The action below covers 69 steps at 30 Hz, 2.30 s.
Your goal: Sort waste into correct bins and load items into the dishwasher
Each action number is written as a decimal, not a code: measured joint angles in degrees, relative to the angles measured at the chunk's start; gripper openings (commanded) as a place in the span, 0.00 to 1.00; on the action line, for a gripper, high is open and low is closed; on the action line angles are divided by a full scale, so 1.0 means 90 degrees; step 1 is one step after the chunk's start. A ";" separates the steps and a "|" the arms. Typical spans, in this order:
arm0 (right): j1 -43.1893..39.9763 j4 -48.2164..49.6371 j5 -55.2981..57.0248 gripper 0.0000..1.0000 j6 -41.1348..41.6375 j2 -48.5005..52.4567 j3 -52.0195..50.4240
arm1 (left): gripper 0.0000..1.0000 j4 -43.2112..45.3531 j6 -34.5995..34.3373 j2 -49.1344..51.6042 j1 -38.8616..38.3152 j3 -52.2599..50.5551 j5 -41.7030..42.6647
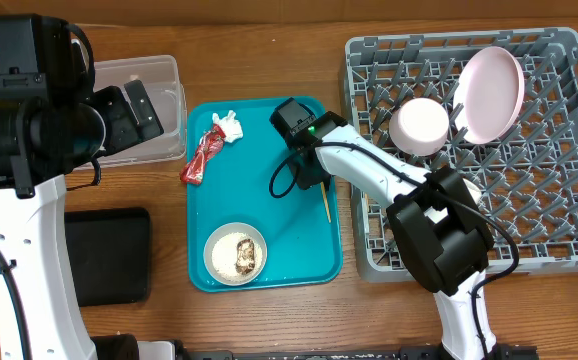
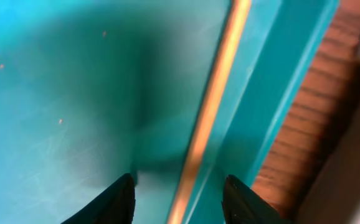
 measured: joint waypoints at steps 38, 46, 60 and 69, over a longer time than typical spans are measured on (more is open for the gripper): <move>-0.0270 -0.0199 -0.0571 0.41 -0.0265 0.0129 0.0114 | 1.00 0.0000 0.0000 0.0000 0.0000 0.0000 0.0000; -0.0216 -0.0221 -0.0554 0.37 -0.0282 0.0134 0.0114 | 1.00 0.0000 0.0000 0.0000 0.0000 0.0000 0.0002; 0.0049 -0.0716 0.0177 0.48 0.0449 0.0168 0.0226 | 1.00 -0.0002 0.0000 0.0000 0.0000 0.0000 0.0000; 0.0194 -0.0945 0.0316 0.27 0.0644 0.0168 0.0563 | 1.00 -0.0002 0.0000 0.0000 0.0000 0.0000 0.0000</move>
